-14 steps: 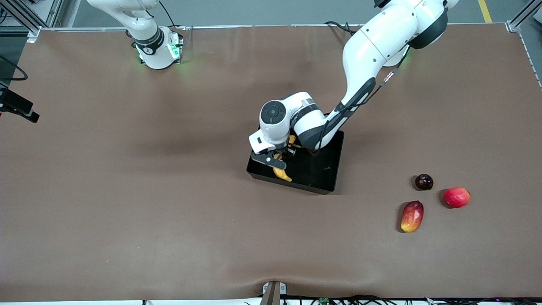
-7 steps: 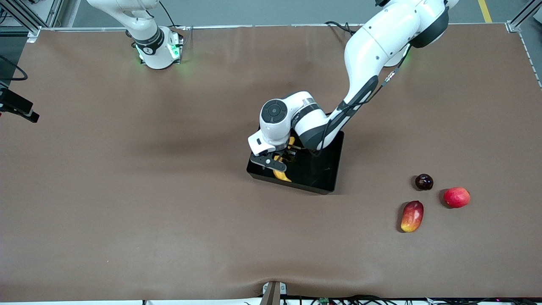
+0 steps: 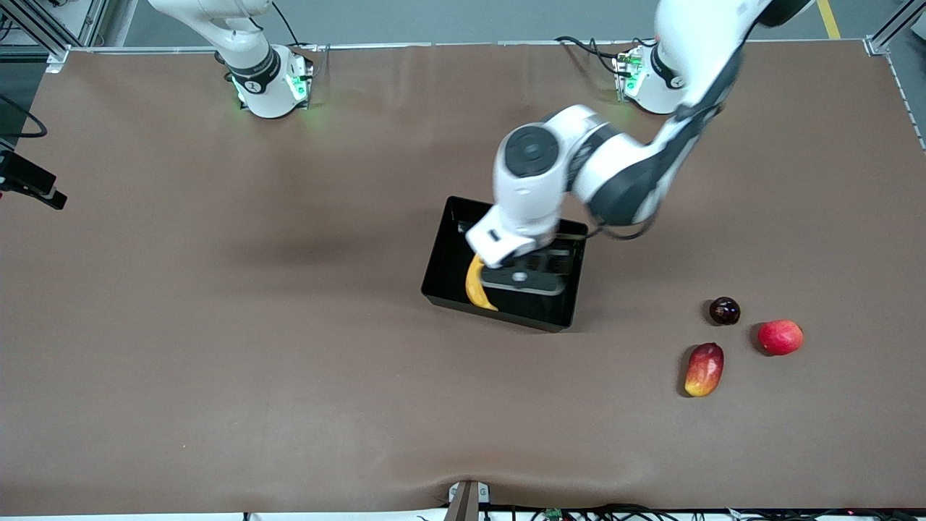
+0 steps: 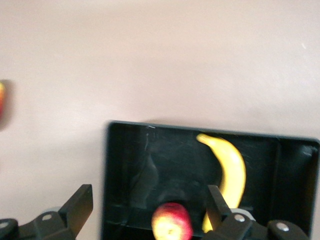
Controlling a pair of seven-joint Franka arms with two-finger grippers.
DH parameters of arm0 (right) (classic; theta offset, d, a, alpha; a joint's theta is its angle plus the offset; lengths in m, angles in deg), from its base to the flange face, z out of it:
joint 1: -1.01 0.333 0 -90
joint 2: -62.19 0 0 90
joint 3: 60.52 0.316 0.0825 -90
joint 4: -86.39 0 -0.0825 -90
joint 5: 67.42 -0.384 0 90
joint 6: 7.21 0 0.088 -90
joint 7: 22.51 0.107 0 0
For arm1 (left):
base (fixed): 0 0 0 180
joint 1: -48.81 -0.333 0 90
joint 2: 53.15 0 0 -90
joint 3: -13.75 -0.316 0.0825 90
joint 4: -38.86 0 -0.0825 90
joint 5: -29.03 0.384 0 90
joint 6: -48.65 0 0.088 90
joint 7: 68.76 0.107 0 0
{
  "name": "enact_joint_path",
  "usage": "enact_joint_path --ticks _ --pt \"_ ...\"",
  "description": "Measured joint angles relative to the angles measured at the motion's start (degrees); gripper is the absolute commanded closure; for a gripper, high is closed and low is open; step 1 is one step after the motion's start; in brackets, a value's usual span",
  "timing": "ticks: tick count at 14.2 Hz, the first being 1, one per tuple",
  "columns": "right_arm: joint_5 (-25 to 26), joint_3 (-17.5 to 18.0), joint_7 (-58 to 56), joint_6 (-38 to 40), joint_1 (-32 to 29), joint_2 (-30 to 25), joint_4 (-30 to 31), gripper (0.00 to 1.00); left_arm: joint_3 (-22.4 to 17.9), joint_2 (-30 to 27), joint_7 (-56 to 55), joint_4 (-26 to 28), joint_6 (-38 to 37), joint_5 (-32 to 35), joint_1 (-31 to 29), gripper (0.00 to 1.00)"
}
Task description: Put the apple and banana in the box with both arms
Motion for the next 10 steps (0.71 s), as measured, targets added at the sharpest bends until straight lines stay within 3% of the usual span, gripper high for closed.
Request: enact_joint_path --ticks 5,10 --pt "0.0 0.0 0.0 0.1 0.0 0.0 0.0 0.00 -0.1 -6.0 5.2 0.2 -9.3 -0.4 -8.2 0.00" --pt "0.0 0.5 0.0 0.5 0.0 0.0 0.0 0.00 -0.1 -11.2 8.2 0.2 -13.1 -3.1 -15.1 0.00"
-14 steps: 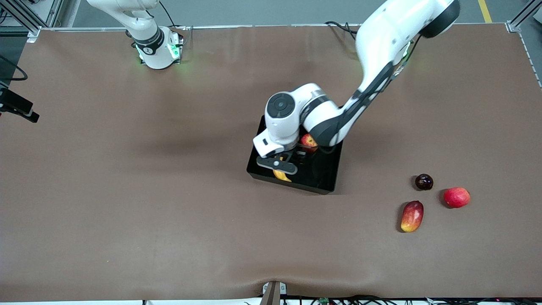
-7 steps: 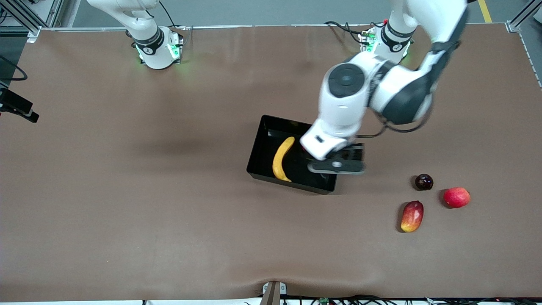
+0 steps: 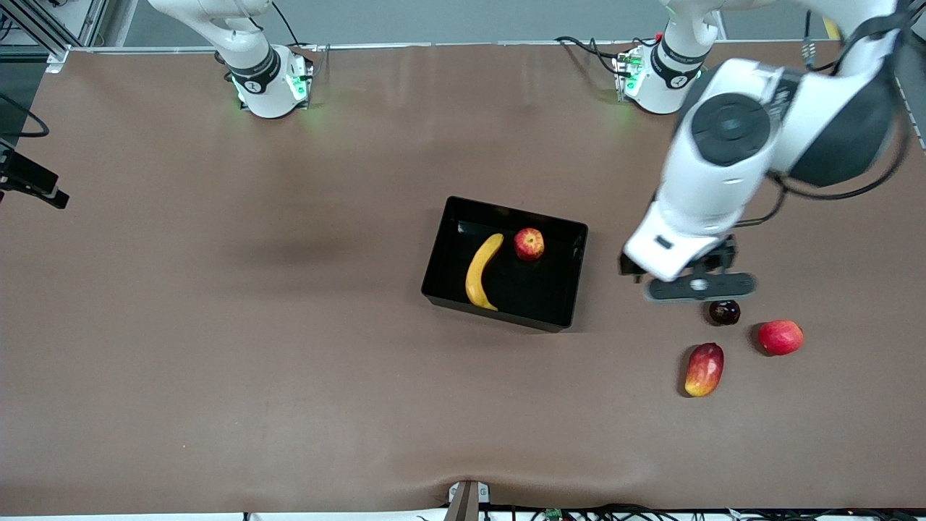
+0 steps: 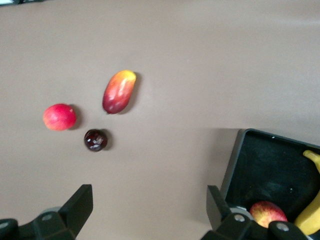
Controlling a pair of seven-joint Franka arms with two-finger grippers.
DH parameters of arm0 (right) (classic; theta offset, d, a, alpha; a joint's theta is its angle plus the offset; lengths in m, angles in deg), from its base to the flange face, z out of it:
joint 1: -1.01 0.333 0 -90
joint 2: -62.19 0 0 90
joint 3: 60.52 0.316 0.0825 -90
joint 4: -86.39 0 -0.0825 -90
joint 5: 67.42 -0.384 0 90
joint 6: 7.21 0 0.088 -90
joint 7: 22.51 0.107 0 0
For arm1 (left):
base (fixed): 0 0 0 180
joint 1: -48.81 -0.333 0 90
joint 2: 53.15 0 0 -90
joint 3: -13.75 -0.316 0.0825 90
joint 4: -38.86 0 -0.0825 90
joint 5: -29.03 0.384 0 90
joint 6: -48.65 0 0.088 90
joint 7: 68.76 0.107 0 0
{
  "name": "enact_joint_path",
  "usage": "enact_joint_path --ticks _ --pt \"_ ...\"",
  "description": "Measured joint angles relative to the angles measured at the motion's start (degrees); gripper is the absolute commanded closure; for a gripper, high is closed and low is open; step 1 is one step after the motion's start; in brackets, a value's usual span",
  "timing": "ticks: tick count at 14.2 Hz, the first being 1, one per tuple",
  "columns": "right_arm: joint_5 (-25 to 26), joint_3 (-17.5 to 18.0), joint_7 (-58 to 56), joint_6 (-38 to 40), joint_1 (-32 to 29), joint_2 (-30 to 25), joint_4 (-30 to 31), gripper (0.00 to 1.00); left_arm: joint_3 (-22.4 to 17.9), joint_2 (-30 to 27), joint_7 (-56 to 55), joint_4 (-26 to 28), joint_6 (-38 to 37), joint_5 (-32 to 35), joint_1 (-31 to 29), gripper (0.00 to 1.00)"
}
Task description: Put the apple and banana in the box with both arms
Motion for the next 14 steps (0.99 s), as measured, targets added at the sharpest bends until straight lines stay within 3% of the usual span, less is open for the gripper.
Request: enact_joint_path --ticks 5,11,14 --pt "0.0 0.3 -1.7 0.0 0.0 0.0 0.0 0.00 0.0 -4.9 6.0 0.1 -1.7 -5.5 -5.8 0.00" --pt "0.0 0.2 -1.9 0.0 0.0 0.0 0.0 0.00 -0.4 -7.8 11.6 0.4 -3.4 -7.1 -6.9 0.00" --pt "0.0 0.1 -1.9 0.0 0.0 0.0 0.0 0.00 -7.9 -11.1 12.2 1.9 -4.2 -11.4 -2.5 0.00"
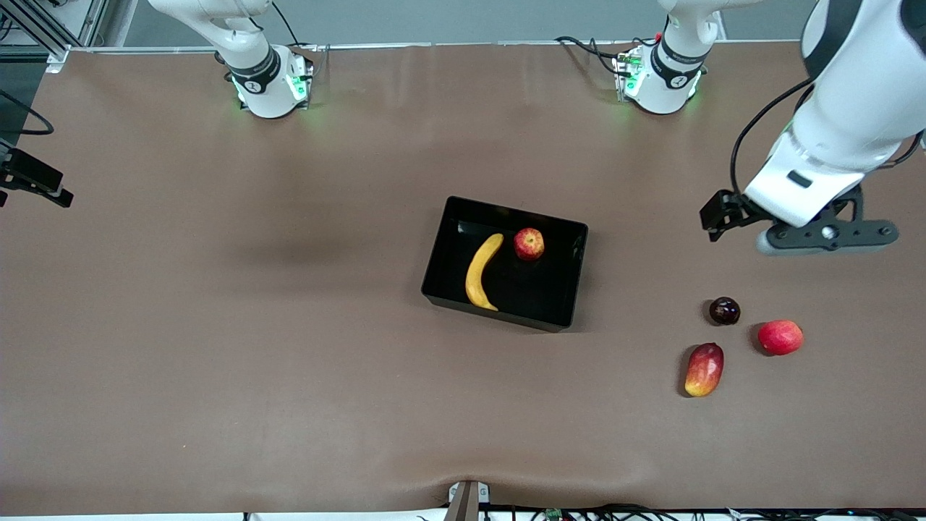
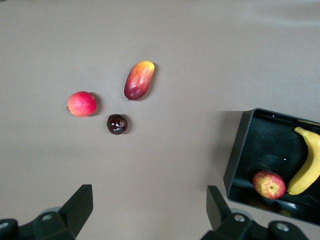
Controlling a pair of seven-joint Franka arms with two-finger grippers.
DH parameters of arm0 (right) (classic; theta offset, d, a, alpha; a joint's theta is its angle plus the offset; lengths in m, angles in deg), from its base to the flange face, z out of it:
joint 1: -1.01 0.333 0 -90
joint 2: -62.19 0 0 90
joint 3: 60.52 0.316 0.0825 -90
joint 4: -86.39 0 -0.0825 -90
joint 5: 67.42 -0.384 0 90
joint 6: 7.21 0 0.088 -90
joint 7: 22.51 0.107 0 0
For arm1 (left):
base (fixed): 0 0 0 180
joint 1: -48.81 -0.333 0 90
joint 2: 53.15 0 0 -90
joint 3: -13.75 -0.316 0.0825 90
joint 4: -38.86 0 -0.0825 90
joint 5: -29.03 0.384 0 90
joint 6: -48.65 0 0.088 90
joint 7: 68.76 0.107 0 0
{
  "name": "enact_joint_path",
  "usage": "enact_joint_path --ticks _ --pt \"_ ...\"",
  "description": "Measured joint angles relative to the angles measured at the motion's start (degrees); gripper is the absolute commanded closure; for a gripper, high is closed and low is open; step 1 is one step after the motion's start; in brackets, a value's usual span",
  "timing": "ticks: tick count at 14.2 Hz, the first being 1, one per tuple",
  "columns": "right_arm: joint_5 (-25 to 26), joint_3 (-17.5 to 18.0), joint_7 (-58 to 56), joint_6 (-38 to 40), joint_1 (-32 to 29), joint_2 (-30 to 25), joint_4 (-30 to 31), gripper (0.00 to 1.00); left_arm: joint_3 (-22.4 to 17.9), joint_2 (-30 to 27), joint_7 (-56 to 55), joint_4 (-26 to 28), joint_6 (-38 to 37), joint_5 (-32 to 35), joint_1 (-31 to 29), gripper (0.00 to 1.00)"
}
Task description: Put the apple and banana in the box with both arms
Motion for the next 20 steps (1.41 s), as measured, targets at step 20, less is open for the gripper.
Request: enact_joint_path --ticks 20 --pt "0.0 -0.1 0.0 0.0 0.0 0.0 0.0 0.00 -13.7 -10.9 10.1 9.5 -1.0 -9.4 3.6 0.00"
